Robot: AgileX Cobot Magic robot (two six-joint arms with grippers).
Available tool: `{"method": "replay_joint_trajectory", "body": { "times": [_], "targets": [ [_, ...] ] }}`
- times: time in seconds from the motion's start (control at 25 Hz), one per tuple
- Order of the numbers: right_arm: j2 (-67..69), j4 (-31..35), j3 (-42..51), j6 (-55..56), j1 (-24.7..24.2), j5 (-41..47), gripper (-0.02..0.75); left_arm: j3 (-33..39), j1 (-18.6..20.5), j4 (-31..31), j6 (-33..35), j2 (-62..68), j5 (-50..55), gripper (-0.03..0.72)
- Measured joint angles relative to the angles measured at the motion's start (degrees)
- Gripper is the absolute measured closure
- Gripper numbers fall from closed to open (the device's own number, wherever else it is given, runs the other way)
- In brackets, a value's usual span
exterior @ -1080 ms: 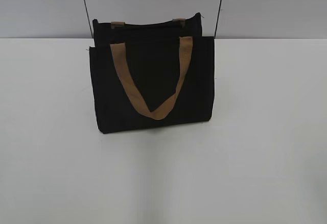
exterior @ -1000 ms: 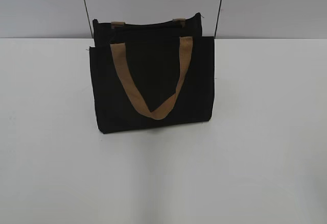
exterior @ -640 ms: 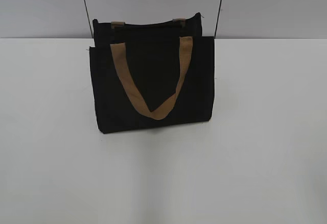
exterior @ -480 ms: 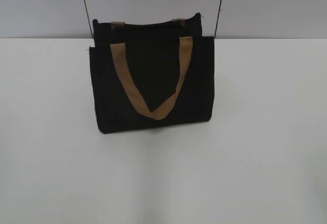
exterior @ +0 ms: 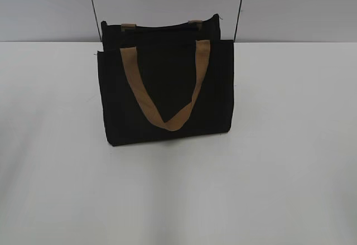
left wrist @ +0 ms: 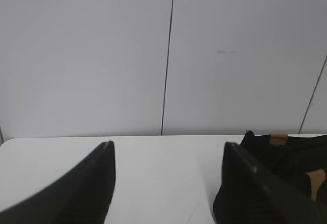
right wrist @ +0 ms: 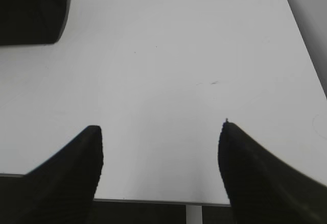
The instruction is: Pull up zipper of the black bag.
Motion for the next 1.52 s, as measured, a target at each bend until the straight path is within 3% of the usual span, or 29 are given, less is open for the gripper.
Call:
{"method": "replay_joint_trajectory", "body": {
  "times": [0.2, 0.44, 0.72, 0.92, 1.2, 1.52],
  "targets": [
    [0.0, 0.0, 0.0, 0.0, 0.0, 0.0, 0.201, 6.7, -2.2, -0.2, 0.1, 17.5, -19.5, 0.194],
    [0.0, 0.0, 0.0, 0.0, 0.0, 0.0, 0.201, 9.2, -8.4, -3.1, 0.1, 34.2, -38.1, 0.194],
    [0.0, 0.0, 0.0, 0.0, 0.0, 0.0, 0.201, 9.2, -9.1, -0.7, 0.1, 53.5, -57.2, 0.195],
    [0.0, 0.0, 0.0, 0.0, 0.0, 0.0, 0.201, 8.5, -8.9, 0.4, 0.1, 62.6, -59.3, 0.199],
    [0.0, 0.0, 0.0, 0.0, 0.0, 0.0, 0.201, 1.0, -7.7, 12.5, 0.1, 71.8, -56.7, 0.199],
    [0.0, 0.0, 0.0, 0.0, 0.0, 0.0, 0.201, -5.8, -7.6, 20.4, 0.1, 79.4, -56.0, 0.251]
  ]
}}
